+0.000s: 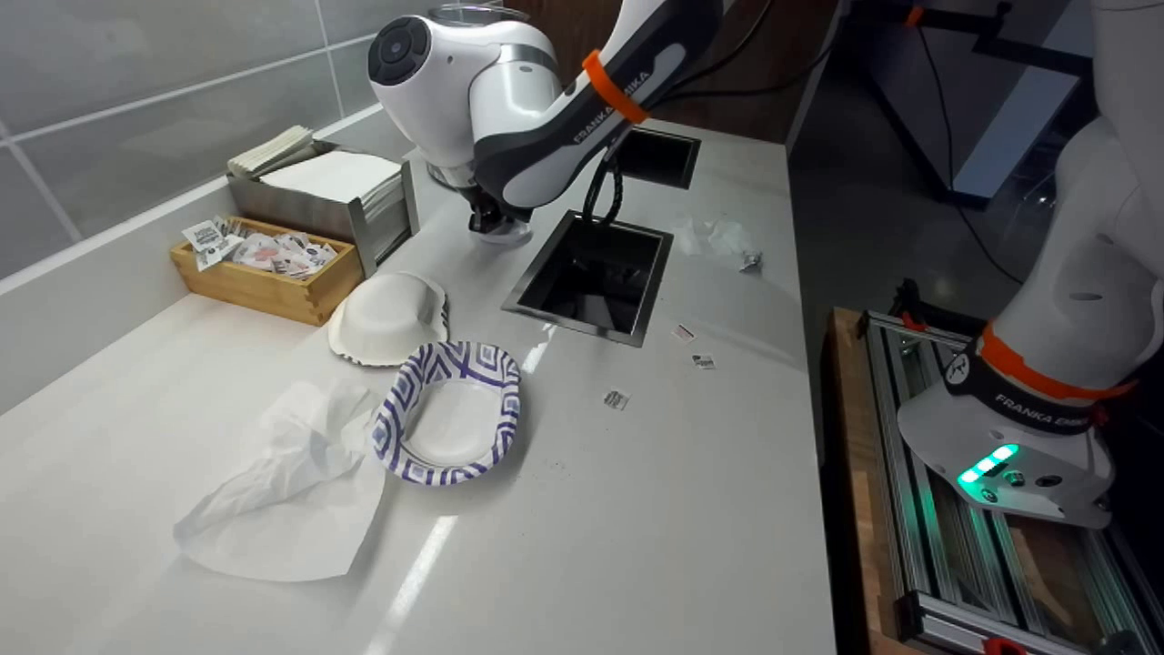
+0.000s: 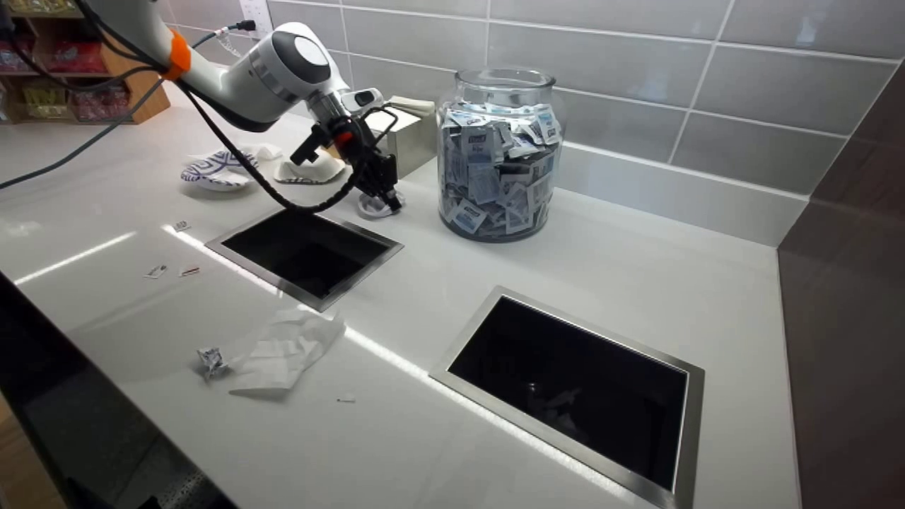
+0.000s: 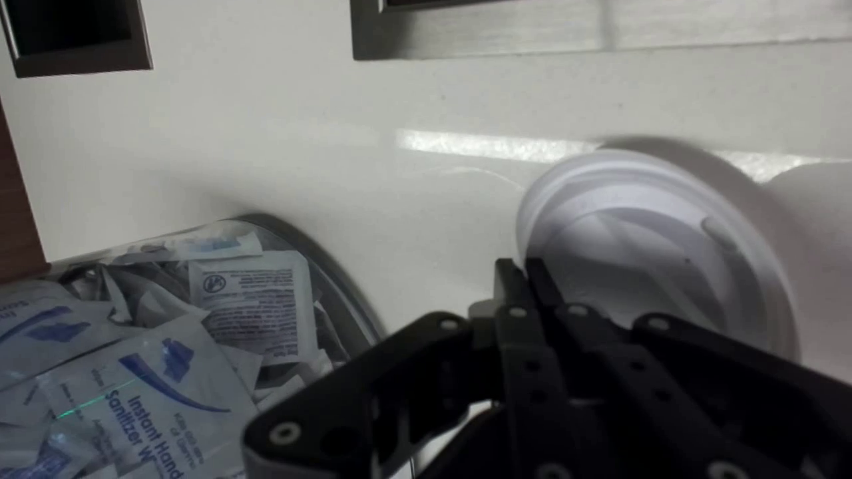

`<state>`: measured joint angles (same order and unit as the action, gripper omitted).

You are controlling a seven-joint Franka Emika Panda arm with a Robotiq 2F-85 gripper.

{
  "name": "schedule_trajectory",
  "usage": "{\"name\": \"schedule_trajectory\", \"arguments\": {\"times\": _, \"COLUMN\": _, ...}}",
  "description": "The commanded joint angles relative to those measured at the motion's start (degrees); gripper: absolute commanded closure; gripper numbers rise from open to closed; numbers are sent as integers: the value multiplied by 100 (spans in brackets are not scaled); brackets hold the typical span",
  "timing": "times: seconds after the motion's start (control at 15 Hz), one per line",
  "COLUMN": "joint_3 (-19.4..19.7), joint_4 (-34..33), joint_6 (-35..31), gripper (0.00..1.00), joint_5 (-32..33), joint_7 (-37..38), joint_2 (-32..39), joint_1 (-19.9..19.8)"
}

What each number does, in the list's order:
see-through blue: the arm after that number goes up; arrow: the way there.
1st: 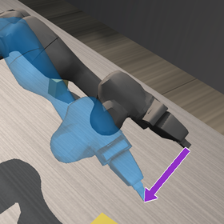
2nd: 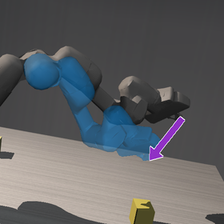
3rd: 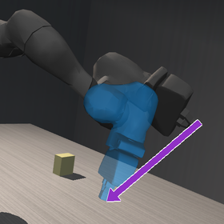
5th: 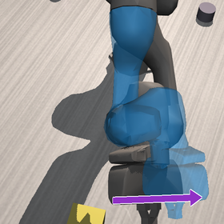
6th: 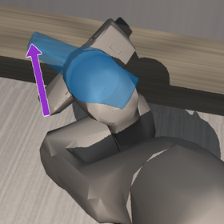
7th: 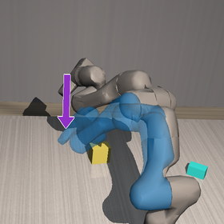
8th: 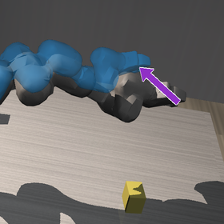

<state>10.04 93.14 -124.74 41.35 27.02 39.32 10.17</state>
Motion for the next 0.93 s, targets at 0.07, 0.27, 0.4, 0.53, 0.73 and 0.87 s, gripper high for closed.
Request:
{"name": "schedule_trajectory", "arguments": {"times": 0.07, "joint_3": -110, "joint_4": -143, "joint_6": -212, "gripper": 99, "joint_5": -166, "joint_7": 39, "joint_2": 285, "joint_1": -188}}
{"name": "schedule_trajectory", "arguments": {"times": 0.27, "joint_3": -180, "joint_4": -143, "joint_6": -358, "gripper": 99, "joint_5": -332, "joint_7": 40, "joint_2": 322, "joint_1": -290}}
{"name": "schedule_trajectory", "arguments": {"times": 0.4, "joint_3": -281, "joint_4": -140, "joint_6": -500, "gripper": 99, "joint_5": -613, "joint_7": -20, "joint_2": 318, "joint_1": -423}}
{"name": "schedule_trajectory", "arguments": {"times": 0.53, "joint_3": -310, "joint_4": -136, "joint_6": -509, "gripper": 99, "joint_5": -883, "joint_7": -149, "joint_2": 265, "joint_1": -492}}
{"name": "schedule_trajectory", "arguments": {"times": 0.73, "joint_3": -278, "joint_4": -23, "joint_6": -601, "gripper": 99, "joint_5": -1173, "joint_7": -298, "joint_2": -47, "joint_1": -503}}
{"name": "schedule_trajectory", "arguments": {"times": 0.87, "joint_3": -196, "joint_4": 93, "joint_6": -798, "gripper": 99, "joint_5": -1279, "joint_7": -392, "joint_2": -242, "joint_1": -485}}
